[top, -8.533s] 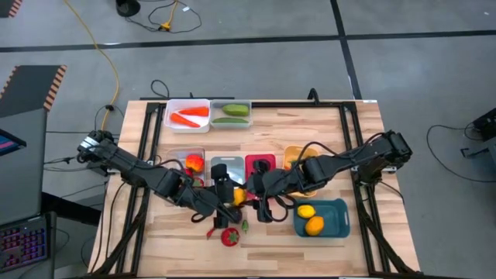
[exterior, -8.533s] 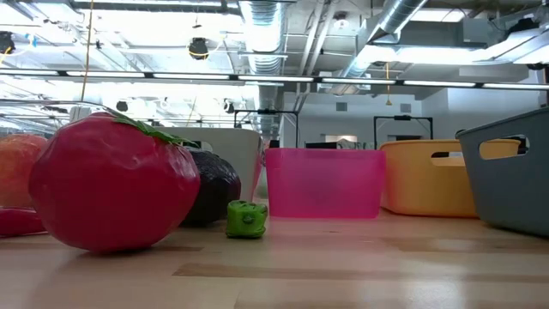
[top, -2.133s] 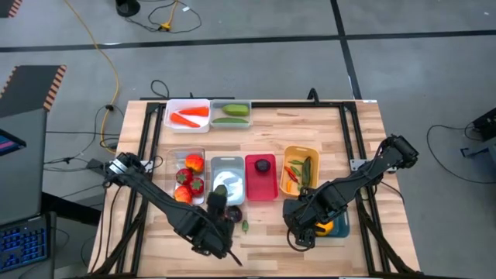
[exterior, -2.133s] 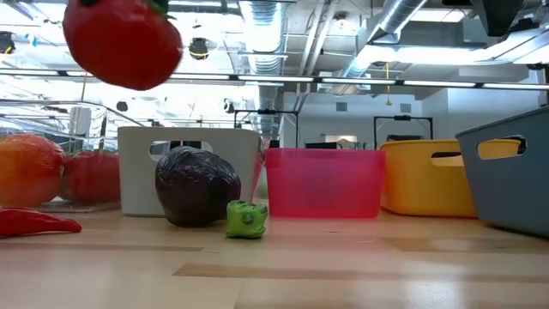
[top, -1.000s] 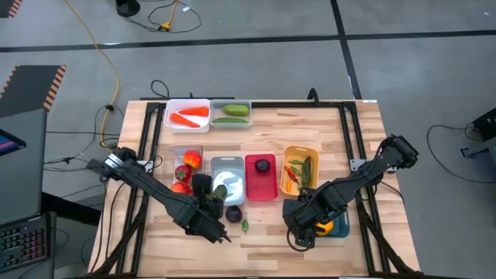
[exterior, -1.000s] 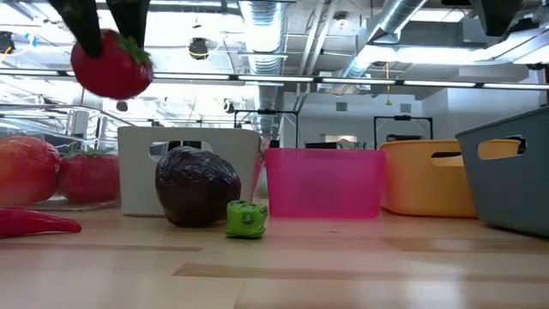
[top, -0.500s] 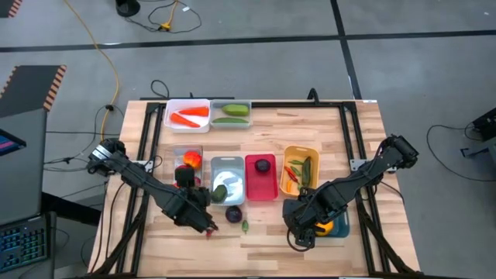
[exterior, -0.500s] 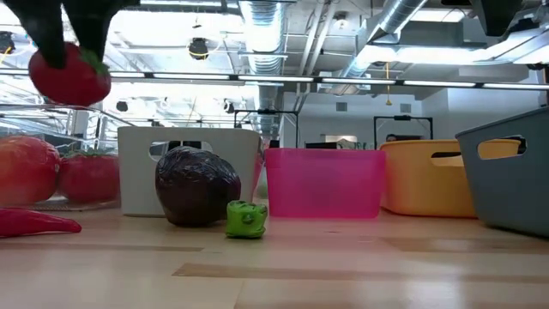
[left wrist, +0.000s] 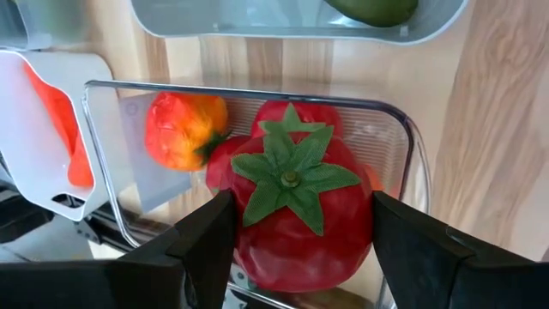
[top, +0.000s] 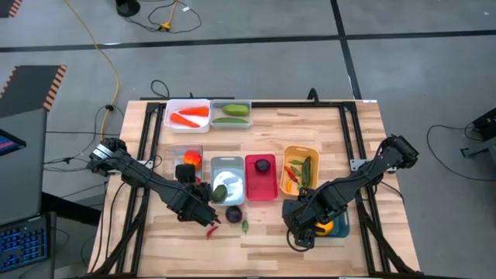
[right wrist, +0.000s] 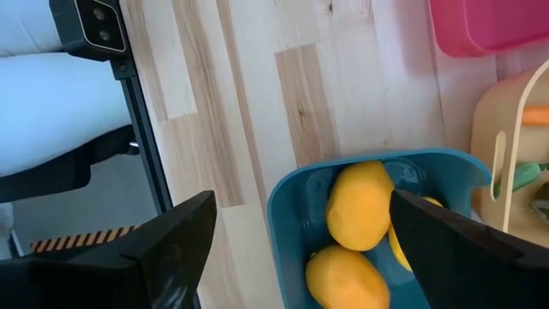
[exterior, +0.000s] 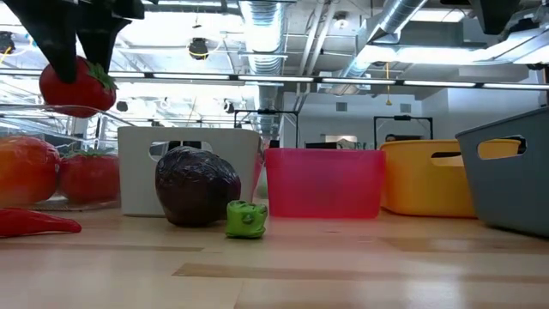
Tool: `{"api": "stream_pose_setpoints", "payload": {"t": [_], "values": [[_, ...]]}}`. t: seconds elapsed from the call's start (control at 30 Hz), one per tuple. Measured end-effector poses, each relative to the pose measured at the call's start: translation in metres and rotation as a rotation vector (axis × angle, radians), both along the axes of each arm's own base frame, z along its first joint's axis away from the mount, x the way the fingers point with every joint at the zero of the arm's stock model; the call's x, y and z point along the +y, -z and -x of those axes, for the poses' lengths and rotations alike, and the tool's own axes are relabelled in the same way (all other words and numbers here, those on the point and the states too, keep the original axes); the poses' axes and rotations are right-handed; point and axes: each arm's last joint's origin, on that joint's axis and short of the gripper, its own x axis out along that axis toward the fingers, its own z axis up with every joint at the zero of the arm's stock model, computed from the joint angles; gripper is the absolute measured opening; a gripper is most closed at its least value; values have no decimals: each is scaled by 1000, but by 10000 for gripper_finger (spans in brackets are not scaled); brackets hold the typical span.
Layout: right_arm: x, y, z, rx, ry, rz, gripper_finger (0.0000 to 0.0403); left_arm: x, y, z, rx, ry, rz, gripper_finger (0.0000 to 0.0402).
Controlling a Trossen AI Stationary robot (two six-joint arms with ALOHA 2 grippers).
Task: Sort produce into baskets
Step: Put the red tomato into the bottom transparent bin, then put the green chili pepper into the yellow bin
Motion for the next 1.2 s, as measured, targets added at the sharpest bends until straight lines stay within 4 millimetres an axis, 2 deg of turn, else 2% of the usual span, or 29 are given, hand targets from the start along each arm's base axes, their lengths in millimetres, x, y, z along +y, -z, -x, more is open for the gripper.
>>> {"api": "stream_pose_setpoints", "payload": {"t": [0.43, 0.53, 0.77, 0.93, 1.07, 1.2], "values": [[0, 0, 0, -1, 0, -1, 375, -1, 0, 0, 17, 3, 25, 236], [0, 0, 0, -2, 0, -1, 375, -1, 0, 0, 18, 0, 29, 262], [0, 0, 0, -1, 0, -1, 375, -1, 0, 1, 21, -3, 33, 354], [0, 0, -1, -26, 7, 21, 375, 0, 0, 1, 28, -4, 47, 371], [-1, -1, -3, -68, 26, 59, 375, 0, -11, 8, -19, 40, 30, 372], [1, -3, -8, -118, 34, 41, 375, 5, -31, 22, -130, 45, 6, 372]]}}
